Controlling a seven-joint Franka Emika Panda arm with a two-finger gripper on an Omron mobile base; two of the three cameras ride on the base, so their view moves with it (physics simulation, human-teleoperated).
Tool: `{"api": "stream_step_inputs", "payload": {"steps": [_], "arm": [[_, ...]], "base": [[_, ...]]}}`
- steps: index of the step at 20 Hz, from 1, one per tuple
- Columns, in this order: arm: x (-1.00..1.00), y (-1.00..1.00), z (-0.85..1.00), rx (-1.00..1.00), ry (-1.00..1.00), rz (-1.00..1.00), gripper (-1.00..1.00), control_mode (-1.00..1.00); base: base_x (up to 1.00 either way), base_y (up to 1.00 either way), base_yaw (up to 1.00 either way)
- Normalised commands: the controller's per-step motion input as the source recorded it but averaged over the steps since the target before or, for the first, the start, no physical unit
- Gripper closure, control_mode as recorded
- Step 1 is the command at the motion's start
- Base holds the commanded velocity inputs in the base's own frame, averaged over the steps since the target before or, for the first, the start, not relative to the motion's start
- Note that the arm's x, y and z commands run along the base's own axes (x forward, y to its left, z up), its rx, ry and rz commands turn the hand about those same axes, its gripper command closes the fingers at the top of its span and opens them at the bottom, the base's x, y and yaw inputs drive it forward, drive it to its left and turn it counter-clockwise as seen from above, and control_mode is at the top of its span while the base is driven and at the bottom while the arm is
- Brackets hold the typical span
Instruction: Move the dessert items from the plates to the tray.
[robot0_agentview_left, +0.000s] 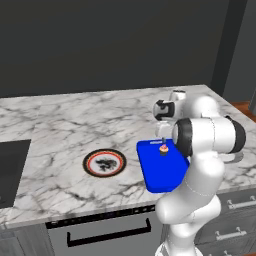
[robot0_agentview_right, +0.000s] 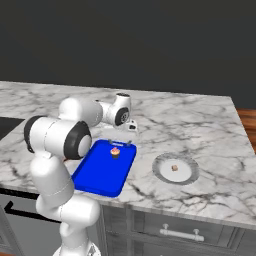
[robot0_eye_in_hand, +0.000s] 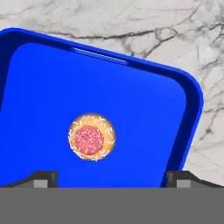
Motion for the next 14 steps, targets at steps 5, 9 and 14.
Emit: {"api": "stream_step_inputs", "payload": {"steps": [5, 9, 14], "arm": [[-0.07, -0.85, 0.16, 0.00, 0.00, -0.02, -1.00, -1.00], [0.00, -0.92, 0.04, 0.00, 0.00, 0.00, -1.00, -1.00], [0.01, -0.87, 0.00, 0.00, 0.00, 0.00, -1.00, -1.00]], "base": [[0.00, 0.00, 0.00], [0.00, 0.00, 0.00], [0.00, 0.00, 0.00]]}}
